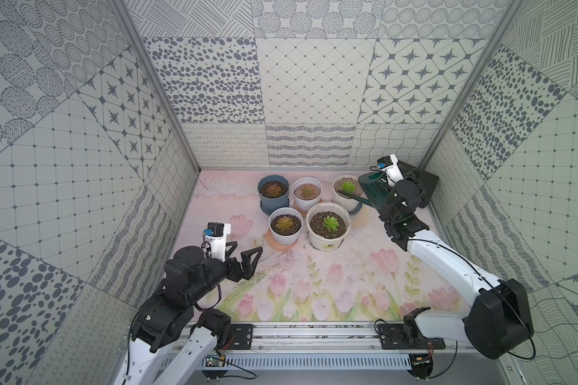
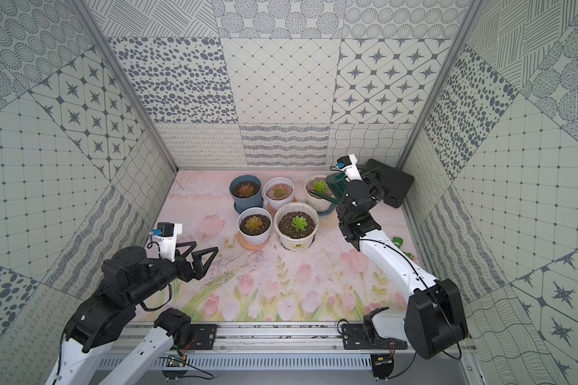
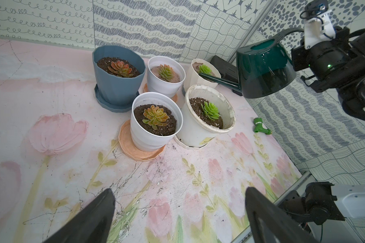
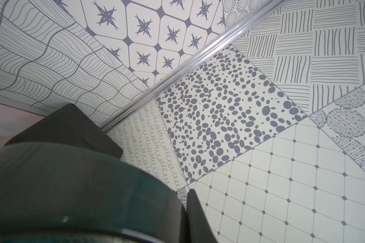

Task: Water the succulent around the soil edge
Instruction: Water the soil of the potted plant with water.

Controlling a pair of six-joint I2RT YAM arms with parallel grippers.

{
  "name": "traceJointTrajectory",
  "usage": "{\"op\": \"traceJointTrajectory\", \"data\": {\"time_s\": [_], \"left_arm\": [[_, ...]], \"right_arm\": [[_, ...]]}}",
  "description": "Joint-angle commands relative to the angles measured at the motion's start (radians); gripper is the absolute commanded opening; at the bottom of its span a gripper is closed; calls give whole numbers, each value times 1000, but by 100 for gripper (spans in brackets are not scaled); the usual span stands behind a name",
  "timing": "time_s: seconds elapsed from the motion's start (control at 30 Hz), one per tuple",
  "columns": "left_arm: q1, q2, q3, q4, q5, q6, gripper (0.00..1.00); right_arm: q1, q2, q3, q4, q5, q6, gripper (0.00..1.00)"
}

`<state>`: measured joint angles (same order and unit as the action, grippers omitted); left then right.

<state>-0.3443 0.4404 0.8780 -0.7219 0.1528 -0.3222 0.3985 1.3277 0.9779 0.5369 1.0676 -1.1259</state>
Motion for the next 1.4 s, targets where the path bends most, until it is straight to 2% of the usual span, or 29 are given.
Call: {"op": "traceJointTrajectory", "data": {"time_s": [0.0,0.17,1.0,1.37], "left_arm": [[2,-3,-3,55,4,5,99],[2,1,-3,56,8,5,99],[1,2,-4,56,13,5,99],[2,1,-4,54,12,5,99]], "right_arm": [[6,43,44,104,16,-69,0],[6,91,84,167,32,-88,0],[6,86,187,156,32,-80,0],[-12,151,266,153,40,-101,0]]}}
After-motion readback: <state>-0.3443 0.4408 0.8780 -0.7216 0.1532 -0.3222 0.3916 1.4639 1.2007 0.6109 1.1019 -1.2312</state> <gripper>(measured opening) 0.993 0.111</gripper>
